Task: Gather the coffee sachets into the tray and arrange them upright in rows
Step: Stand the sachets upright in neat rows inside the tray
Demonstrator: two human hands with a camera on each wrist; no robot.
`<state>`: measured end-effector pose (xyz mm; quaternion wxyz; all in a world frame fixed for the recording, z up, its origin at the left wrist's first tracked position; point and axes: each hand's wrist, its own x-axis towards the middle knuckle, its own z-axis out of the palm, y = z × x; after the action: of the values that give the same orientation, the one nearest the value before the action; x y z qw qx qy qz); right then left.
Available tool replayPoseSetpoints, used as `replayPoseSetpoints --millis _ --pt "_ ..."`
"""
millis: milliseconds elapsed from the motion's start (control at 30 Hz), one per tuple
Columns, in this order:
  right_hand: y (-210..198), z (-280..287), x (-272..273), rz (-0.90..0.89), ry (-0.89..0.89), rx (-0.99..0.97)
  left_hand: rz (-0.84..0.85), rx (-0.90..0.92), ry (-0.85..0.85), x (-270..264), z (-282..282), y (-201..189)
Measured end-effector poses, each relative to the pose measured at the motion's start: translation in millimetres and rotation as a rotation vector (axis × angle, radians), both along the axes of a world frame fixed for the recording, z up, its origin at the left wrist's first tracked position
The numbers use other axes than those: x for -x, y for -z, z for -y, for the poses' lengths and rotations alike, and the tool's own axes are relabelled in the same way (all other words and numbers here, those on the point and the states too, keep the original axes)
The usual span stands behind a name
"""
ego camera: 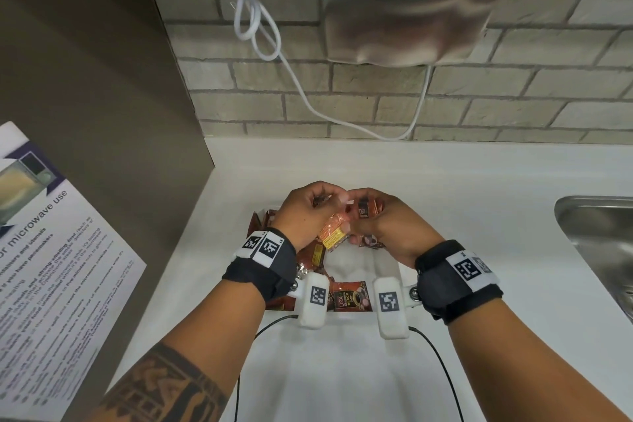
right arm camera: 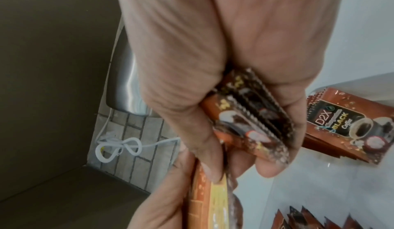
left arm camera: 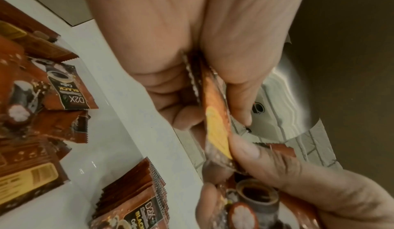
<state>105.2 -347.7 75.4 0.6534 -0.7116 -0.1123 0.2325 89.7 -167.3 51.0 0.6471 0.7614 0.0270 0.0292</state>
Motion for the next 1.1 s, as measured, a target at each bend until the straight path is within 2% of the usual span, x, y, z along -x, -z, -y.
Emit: replayPoseSetpoints --millis 100,200,300,433,533,667,833,1000,1100 --pt "-6.0 4.3 -0.8 0.096 0.136 0.007 -0.042 0.037 -0.108 -0.6 -2.7 1.2" --pt "-6.7 5.2 -1.9 0.336 0.226 0.063 -0.084 0.056 -0.184 -1.7 -5.4 1.1" --pt "-2.7 -0.3 5.4 0.543 0.151 0.159 -0.126 0.142 -0.148 0.8 1.0 -5.8" --pt "0.7 -7.2 12.4 0.600 0.062 0.184 -0.120 0.276 -0.059 5.0 4.5 -10.9" --pt "0.0 -3.6 10.5 0.526 0.070 0.197 -0.058 0.216 -0.036 5.9 1.3 -10.5" --pt "-3.7 4.5 6.0 0.397 0.153 0.082 -0.040 0.151 -0.076 7.0 -4.2 -8.9" --pt "-4.2 10.4 -2.0 0.355 0.265 0.153 0.012 -0.059 -0.029 11.0 -5.8 -7.6" --pt "-8.1 11.7 4.3 0.184 0.031 0.074 0.040 -0.116 0.109 15.8 -2.3 -12.8" --pt "-6.5 12.2 7.5 0.152 0.020 0.009 0.012 -0.038 0.087 15.9 -0.5 -11.2"
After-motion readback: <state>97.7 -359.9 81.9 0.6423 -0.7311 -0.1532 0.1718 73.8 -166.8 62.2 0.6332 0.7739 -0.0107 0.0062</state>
